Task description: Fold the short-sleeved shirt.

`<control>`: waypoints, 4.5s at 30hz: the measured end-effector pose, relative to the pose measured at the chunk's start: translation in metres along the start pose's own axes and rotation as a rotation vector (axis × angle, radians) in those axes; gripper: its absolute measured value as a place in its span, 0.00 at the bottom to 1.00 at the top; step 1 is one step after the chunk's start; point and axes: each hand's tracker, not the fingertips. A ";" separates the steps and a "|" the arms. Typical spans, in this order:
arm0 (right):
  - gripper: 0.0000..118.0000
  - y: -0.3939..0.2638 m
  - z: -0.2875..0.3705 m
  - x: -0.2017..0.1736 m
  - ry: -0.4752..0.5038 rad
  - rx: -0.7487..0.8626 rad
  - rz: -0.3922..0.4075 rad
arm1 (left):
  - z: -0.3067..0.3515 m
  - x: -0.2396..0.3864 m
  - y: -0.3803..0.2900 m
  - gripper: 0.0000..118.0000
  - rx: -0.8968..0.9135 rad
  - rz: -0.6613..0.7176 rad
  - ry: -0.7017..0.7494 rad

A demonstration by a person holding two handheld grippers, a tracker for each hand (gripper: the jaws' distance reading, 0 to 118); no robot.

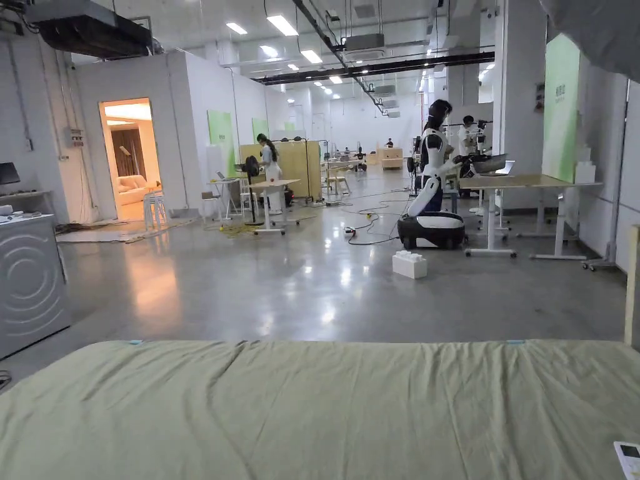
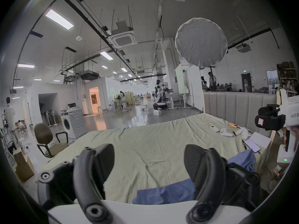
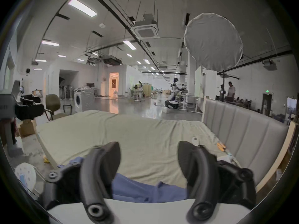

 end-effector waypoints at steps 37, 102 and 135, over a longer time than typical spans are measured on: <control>0.00 -0.058 0.014 0.000 -0.024 -0.371 -0.044 | -0.137 -0.172 -0.239 0.90 -0.517 1.225 -0.282; 0.00 -0.099 0.059 0.009 -0.046 -0.442 -0.384 | -0.230 0.042 -0.207 0.26 -0.750 0.929 -0.293; 0.00 -0.115 0.046 -0.007 -0.067 -0.530 -0.372 | -0.245 -0.037 -0.271 0.60 -0.748 1.337 -0.324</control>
